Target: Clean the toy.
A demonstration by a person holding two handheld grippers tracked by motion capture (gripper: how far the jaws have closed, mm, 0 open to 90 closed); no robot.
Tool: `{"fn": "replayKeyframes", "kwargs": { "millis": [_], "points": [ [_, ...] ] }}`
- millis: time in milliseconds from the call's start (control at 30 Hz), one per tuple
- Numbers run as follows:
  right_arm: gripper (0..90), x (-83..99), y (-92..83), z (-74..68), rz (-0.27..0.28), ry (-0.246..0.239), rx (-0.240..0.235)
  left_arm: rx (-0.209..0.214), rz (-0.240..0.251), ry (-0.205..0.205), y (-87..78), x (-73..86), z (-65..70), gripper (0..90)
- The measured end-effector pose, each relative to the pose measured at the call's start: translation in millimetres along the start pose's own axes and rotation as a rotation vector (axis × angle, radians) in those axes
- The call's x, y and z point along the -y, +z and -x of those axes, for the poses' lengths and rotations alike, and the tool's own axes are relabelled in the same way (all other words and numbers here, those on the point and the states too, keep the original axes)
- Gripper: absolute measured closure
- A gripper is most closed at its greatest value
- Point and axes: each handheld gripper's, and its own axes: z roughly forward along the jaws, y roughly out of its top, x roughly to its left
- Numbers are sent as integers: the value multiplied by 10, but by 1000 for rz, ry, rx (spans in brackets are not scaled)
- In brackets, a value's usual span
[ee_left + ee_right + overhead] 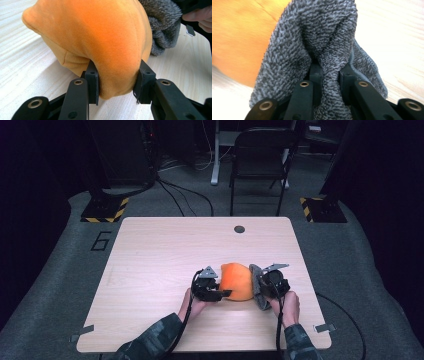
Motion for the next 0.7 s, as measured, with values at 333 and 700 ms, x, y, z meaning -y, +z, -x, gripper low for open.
{"fn": "replayKeyframes", "kwargs": {
  "millis": [333, 700],
  "points": [
    [772, 72, 174, 125, -86, 34, 32, -6, -3, -1, -18, 0, -14, 626],
    [771, -204, -583, -69, 146, -2, -33, -13, -1, 12, -11, -5, -10, 625]
  ]
}}
